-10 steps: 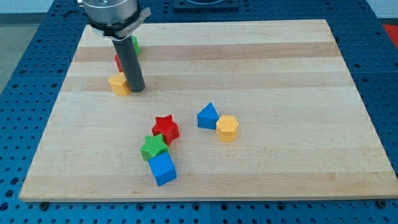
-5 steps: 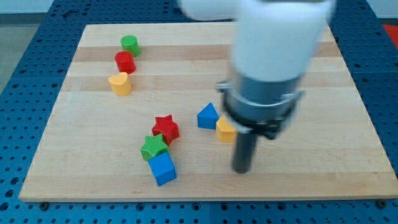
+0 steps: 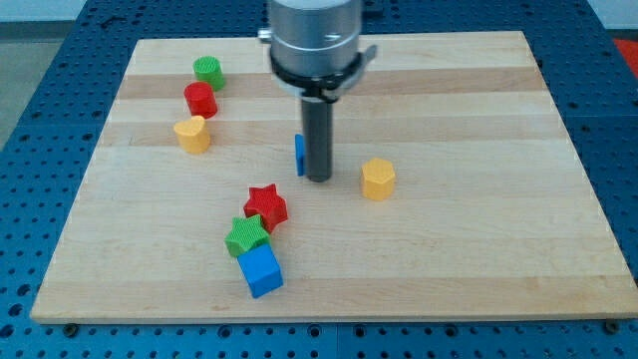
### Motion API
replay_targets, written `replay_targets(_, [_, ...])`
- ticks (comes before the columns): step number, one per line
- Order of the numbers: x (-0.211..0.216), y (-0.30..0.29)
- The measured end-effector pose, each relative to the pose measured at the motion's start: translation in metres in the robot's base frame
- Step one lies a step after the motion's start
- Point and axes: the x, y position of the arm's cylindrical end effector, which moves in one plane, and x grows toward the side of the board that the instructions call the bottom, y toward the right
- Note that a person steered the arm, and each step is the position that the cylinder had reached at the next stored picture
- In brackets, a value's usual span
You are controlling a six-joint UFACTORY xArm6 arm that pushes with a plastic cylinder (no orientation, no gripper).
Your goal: Slide blue triangle to the top center
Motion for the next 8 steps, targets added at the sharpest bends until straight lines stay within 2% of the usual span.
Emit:
replay_targets(2, [-0.032, -0.027])
replay_targets(5, [-0.122, -0.027])
replay_targets(8, [-0.149, -0.025])
